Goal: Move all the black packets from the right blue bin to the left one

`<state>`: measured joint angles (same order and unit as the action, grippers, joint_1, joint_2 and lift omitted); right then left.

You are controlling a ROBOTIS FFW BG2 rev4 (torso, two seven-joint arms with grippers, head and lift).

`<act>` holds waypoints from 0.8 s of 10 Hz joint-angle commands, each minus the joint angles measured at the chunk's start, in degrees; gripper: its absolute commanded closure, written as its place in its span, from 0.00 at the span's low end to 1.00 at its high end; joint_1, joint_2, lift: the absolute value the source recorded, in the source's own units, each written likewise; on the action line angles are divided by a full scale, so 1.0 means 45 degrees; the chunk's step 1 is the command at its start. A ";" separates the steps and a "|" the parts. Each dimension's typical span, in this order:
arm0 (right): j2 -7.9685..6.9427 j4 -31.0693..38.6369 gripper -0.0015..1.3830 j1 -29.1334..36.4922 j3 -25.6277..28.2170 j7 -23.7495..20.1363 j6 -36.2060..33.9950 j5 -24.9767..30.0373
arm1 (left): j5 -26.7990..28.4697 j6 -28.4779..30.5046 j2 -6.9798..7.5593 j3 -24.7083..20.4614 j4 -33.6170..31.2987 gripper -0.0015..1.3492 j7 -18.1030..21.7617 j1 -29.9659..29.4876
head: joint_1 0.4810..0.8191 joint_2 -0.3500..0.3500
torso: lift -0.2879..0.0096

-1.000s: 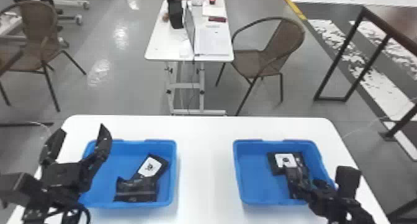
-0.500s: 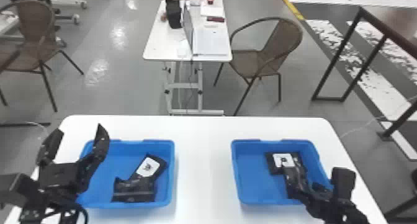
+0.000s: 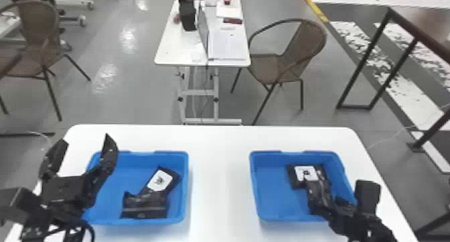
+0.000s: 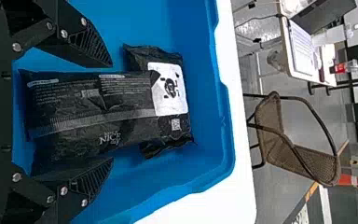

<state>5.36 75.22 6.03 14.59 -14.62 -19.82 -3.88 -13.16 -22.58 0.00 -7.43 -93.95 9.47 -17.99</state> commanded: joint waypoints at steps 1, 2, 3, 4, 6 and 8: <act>0.0038 -0.0349 0.31 -0.0265 0.0000 -0.0014 -0.0030 0.0198 | -0.0025 -0.0060 -0.0033 0.0011 -0.0002 0.09 0.0004 -0.0005 | 0.63 0.40 | 0.97; 0.0058 -0.0603 0.37 -0.0461 0.0000 -0.0014 -0.0030 0.0256 | -0.0025 -0.0119 -0.0033 0.0030 -0.0002 0.09 0.0004 -0.0005 | 0.63 0.40 | 0.97; 0.0097 -0.0759 0.47 -0.0558 0.0000 -0.0014 -0.0108 0.0080 | -0.0025 -0.0158 -0.0033 0.0030 -0.0002 0.09 0.0004 -0.0005 | 0.63 0.39 | 0.97; 0.0155 -0.0661 0.73 -0.0519 -0.0039 0.0006 -0.0225 -0.0134 | -0.0044 -0.0177 -0.0033 0.0011 -0.0002 0.09 0.0004 -0.0005 | 0.63 0.39 | 0.97; -0.0020 -0.0076 0.92 -0.0246 -0.0039 0.0318 -0.0050 -0.0603 | -0.0083 -0.0217 -0.0033 -0.0009 0.0018 0.09 0.0004 -0.0005 | 0.63 0.39 | 0.97; -0.0059 -0.0056 0.92 -0.0207 -0.0039 0.0435 0.0048 -0.0779 | -0.0083 -0.0217 -0.0033 -0.0009 0.0018 0.09 0.0004 -0.0005 | 0.63 0.40 | 0.97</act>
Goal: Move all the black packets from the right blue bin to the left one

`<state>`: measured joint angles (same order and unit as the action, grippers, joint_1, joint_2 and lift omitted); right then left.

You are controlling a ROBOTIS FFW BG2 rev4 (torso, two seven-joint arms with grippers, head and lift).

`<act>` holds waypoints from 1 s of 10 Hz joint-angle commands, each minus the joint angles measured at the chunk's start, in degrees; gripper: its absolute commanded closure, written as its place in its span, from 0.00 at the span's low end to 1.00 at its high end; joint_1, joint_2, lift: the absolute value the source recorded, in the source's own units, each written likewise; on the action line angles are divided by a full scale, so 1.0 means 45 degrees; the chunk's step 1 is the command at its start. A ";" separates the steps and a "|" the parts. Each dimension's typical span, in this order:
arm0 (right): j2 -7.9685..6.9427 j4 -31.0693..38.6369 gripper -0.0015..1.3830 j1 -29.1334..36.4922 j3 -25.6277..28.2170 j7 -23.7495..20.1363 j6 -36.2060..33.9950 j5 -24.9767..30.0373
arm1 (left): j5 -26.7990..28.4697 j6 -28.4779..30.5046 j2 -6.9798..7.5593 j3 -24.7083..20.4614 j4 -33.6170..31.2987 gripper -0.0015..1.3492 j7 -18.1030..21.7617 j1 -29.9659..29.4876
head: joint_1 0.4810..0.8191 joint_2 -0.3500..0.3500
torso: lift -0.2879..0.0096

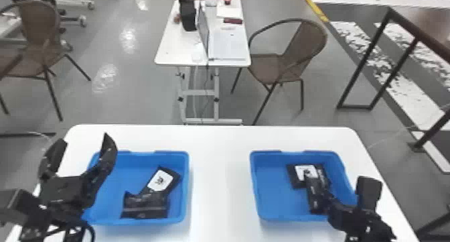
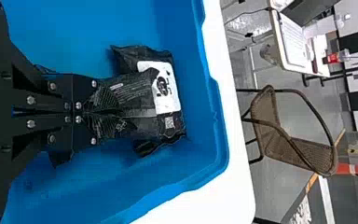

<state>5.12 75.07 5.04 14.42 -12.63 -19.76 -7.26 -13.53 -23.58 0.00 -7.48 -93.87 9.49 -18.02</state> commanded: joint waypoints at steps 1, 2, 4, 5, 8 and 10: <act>0.0015 -0.0042 0.92 0.0071 0.0019 0.0013 0.0153 -0.0106 | -0.0020 -0.0052 -0.0033 -0.0018 0.0000 0.09 0.0000 0.0000 | 0.63 0.41 | 0.97; 0.0015 -0.0042 0.92 0.0110 0.0019 0.0032 0.0290 -0.0223 | -0.0040 -0.0072 -0.0033 -0.0018 0.0000 0.09 -0.0019 -0.0020 | 0.63 0.41 | 0.97; -0.0024 0.0603 0.92 0.0384 -0.0040 0.0071 0.0680 -0.0711 | -0.0040 -0.0150 -0.0033 0.0021 0.0000 0.09 0.0000 0.0000 | 0.63 0.41 | 0.97; -0.0122 0.1345 0.92 0.0598 -0.0079 0.0091 0.0778 -0.0868 | -0.0040 -0.0189 -0.0033 0.0060 0.0000 0.09 0.0000 0.0020 | 0.63 0.41 | 0.97; -0.0180 0.3220 0.92 0.1106 -0.0508 0.0091 0.1090 -0.1512 | -0.0137 -0.0228 -0.0033 0.0158 0.0000 0.09 -0.0039 0.0059 | 0.63 0.43 | 0.97; 0.0074 0.3787 0.92 0.0989 -0.1309 0.0071 0.1247 -0.2313 | -0.1153 0.0417 -0.0033 0.0470 -0.0039 0.09 -0.0039 0.0117 | 0.63 0.45 | 0.97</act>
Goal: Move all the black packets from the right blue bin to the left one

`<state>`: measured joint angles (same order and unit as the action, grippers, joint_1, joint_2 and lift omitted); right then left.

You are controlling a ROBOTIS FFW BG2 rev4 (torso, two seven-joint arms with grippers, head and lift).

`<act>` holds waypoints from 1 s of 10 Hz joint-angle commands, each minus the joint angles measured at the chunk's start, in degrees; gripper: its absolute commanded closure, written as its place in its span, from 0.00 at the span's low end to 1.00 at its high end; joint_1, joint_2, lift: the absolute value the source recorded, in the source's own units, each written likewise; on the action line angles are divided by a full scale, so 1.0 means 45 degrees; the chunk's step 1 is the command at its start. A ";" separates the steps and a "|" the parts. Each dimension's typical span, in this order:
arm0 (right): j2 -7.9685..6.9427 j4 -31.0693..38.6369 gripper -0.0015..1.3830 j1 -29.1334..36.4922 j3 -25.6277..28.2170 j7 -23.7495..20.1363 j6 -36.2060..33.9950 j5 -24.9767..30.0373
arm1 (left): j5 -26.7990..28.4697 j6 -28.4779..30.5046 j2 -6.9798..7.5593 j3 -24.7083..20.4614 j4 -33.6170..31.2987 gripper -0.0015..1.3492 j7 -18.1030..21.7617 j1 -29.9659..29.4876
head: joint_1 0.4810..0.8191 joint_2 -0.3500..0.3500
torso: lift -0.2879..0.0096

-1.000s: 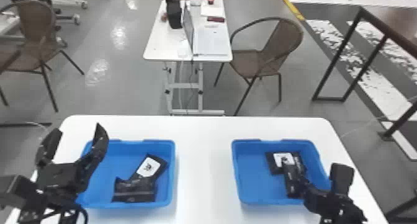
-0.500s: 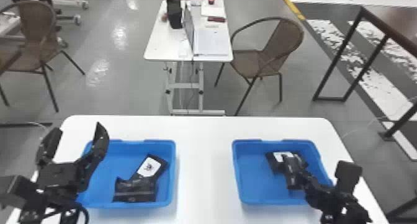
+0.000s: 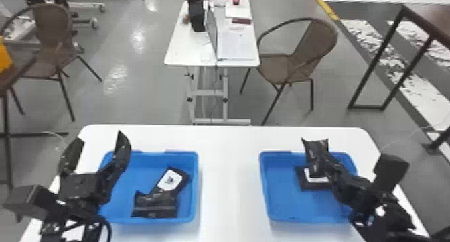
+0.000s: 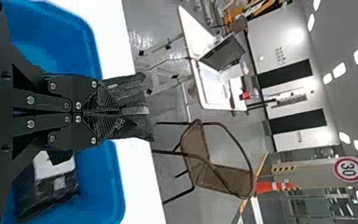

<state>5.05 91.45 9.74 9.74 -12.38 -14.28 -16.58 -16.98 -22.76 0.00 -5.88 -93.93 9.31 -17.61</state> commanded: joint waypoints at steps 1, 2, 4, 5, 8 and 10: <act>0.0499 0.0244 0.92 -0.0309 -0.1070 -0.0061 0.0087 -0.0729 | -0.1208 0.0918 -0.0033 0.0370 -0.0181 0.09 0.0000 0.0105 | 0.63 0.48 | 0.97; 0.0929 0.0264 0.92 -0.0700 -0.1969 -0.0198 0.0106 -0.1178 | -0.2185 0.1797 -0.0033 0.0663 -0.0415 0.09 0.0000 0.0183 | 0.63 0.51 | 0.97; 0.1222 -0.0010 0.92 -0.1716 -0.3336 -0.0901 -0.0011 -0.1354 | -0.3064 0.2715 -0.0033 0.1132 -0.0747 0.09 0.0020 0.0476 | 0.63 0.56 | 0.97; 0.1222 0.0088 0.92 -0.1755 -0.3570 -0.0979 -0.0011 -0.1178 | -0.3064 0.2754 0.0234 0.1308 -0.0767 0.09 0.0020 0.0554 | 0.63 0.59 | 0.97; 0.1026 0.0381 0.43 -0.0739 -0.2887 -0.0256 0.0204 -0.0592 | -0.2751 0.2695 -0.0033 0.0839 -0.0786 0.09 0.0020 0.0280 | 0.63 0.61 | 0.97; 0.1026 0.0029 0.03 -0.0251 -0.2223 0.0095 -0.0206 -0.0338 | -0.2321 0.2441 -0.0033 0.0526 -0.0806 0.09 0.0020 0.0163 | 0.63 0.58 | 0.97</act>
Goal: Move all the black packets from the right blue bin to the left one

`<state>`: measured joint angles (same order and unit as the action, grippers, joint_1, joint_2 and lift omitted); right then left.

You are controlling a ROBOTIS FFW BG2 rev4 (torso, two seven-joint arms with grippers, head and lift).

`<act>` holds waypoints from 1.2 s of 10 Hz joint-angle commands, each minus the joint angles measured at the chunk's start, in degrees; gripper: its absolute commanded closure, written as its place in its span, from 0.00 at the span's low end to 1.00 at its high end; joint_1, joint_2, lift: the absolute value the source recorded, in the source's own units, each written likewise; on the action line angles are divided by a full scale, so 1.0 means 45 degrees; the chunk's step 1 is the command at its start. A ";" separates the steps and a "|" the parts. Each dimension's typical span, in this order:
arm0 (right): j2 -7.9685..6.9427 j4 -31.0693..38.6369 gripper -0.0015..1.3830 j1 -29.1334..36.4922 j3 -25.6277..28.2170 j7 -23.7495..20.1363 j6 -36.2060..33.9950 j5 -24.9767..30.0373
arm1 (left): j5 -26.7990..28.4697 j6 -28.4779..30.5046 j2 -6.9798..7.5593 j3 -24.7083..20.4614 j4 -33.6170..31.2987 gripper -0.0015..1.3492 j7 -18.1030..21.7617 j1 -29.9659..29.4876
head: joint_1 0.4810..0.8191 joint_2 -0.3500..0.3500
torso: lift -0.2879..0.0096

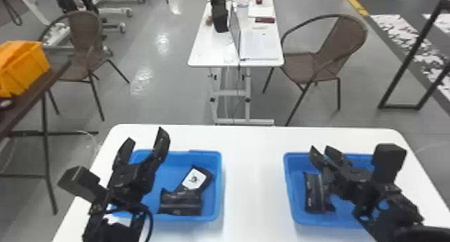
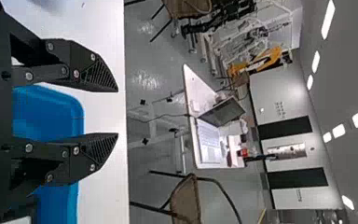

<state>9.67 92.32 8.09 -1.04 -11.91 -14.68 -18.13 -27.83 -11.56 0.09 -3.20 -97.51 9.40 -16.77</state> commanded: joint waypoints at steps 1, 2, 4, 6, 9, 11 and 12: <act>0.0018 -0.0653 0.12 0.0215 0.0465 -0.0010 -0.0136 0.0142 | 0.0305 -0.0126 -0.0052 -0.0110 0.0009 0.09 0.0000 -0.0044 | 0.63 0.57 | 0.97; 0.0018 -0.1122 0.17 0.0293 0.0661 -0.0030 -0.0136 0.0259 | 0.0344 -0.0126 -0.0052 -0.0130 0.0009 0.09 0.0000 -0.0063 | 0.63 0.55 | 0.97; 0.0018 -0.2059 0.20 0.0293 0.0778 -0.0010 -0.0156 0.0200 | 0.0403 -0.0165 -0.0052 -0.0149 -0.0010 0.09 0.0000 -0.0063 | 0.63 0.51 | 0.97; 0.0018 -0.2997 0.20 -0.0098 0.0563 -0.0030 -0.0195 0.0396 | 0.0403 -0.0223 -0.0052 -0.0188 0.0009 0.09 0.0000 -0.0103 | 0.63 0.50 | 0.97; 0.0018 -0.4598 0.21 -0.1133 0.0133 -0.0635 -0.0195 0.0825 | 0.0462 -0.0321 -0.0052 -0.0227 0.0009 0.09 0.0000 -0.0122 | 0.63 0.51 | 0.97; -0.0021 -0.5067 0.21 -0.1465 -0.0082 -0.0674 -0.0351 0.0903 | 0.0481 -0.0321 -0.0052 -0.0227 0.0009 0.10 0.0000 -0.0122 | 0.63 0.54 | 0.97; -0.0040 -0.5379 0.21 -0.1621 -0.0140 -0.0713 -0.0468 0.0903 | 0.0481 -0.0341 -0.0052 -0.0247 0.0009 0.09 0.0000 -0.0142 | 0.63 0.54 | 0.97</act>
<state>9.54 68.83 1.22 -1.56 -15.15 -16.49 -14.06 -25.66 -13.08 0.09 -4.27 -97.48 9.40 -17.34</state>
